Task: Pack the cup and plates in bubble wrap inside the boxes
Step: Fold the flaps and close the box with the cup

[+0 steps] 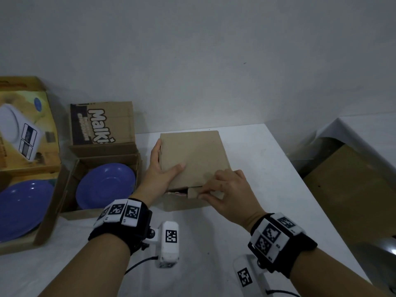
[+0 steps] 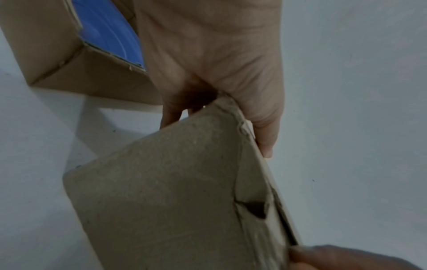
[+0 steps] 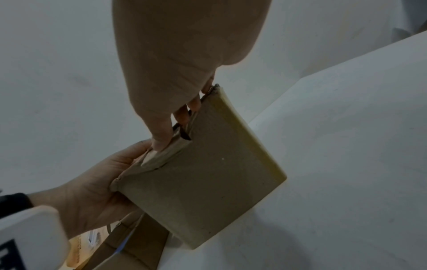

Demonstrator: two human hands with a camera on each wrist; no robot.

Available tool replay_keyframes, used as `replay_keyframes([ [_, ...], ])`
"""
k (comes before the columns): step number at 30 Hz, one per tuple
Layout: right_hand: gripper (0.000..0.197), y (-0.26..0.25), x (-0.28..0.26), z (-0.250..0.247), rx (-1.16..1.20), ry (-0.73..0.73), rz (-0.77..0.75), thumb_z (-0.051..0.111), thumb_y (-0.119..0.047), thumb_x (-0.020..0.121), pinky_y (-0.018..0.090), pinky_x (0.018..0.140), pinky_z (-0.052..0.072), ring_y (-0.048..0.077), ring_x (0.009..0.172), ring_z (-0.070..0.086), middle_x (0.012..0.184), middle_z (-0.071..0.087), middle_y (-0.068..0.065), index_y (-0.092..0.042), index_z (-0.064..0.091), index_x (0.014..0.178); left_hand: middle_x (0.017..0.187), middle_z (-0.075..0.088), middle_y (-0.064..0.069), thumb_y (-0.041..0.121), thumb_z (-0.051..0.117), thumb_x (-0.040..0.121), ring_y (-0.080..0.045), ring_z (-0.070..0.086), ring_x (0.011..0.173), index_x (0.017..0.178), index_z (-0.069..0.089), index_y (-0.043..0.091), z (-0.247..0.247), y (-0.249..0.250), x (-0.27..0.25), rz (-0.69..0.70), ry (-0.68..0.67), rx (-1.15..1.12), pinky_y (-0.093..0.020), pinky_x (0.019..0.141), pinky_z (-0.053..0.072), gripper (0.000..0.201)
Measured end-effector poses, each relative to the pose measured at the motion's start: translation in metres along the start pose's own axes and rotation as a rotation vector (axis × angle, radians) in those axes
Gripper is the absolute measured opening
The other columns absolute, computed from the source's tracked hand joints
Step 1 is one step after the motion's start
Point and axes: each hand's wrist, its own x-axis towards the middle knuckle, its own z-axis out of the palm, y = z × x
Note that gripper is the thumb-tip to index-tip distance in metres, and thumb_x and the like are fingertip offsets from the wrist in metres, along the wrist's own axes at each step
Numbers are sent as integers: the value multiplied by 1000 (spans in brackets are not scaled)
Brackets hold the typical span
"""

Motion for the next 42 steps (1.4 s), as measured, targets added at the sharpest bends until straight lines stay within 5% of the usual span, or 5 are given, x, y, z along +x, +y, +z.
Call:
replay_keyframes([
  [4, 15, 1, -3, 3, -47, 38, -46, 59, -41, 81, 33, 67, 33, 17, 69, 55, 72, 56, -9, -32, 70, 79, 144, 36, 4, 20, 71, 82, -12, 47, 123, 147, 11, 37, -2, -1, 0, 0, -8, 1, -36, 103, 43, 91],
  [17, 16, 2, -7, 11, -79, 100, -83, 61, -41, 82, 33, 66, 36, 17, 68, 56, 74, 57, -7, -26, 67, 80, 142, 35, 6, 20, 70, 82, -10, 46, 121, 148, 10, 37, -2, -4, 2, 9, -8, -1, -25, 94, 43, 90],
  [29, 13, 4, -7, 13, 17, 126, -21, 68, -33, 78, 29, 67, 37, 11, 61, 51, 74, 58, -8, -22, 64, 74, 141, 37, 6, 24, 72, 79, -12, 48, 121, 146, 12, 40, -3, -7, 3, -2, -16, -10, -38, 103, 44, 92],
  [37, 47, -6, 4, 12, -150, 57, 100, 59, -57, 74, 39, 88, 37, 24, 111, 49, 121, 53, 7, -29, 59, 112, 145, 37, 5, 23, 72, 80, -13, 49, 122, 146, 12, 42, -3, -7, 3, -2, -23, -15, -39, 101, 46, 91],
  [42, 71, -1, 17, 19, -147, -130, 191, 36, -77, 74, 58, 106, 27, 29, 140, 27, 148, 36, 11, -39, 47, 133, 142, 38, 7, 23, 71, 81, -10, 50, 118, 146, 12, 43, -3, -8, 4, 4, -13, 3, -34, 95, 49, 90],
])
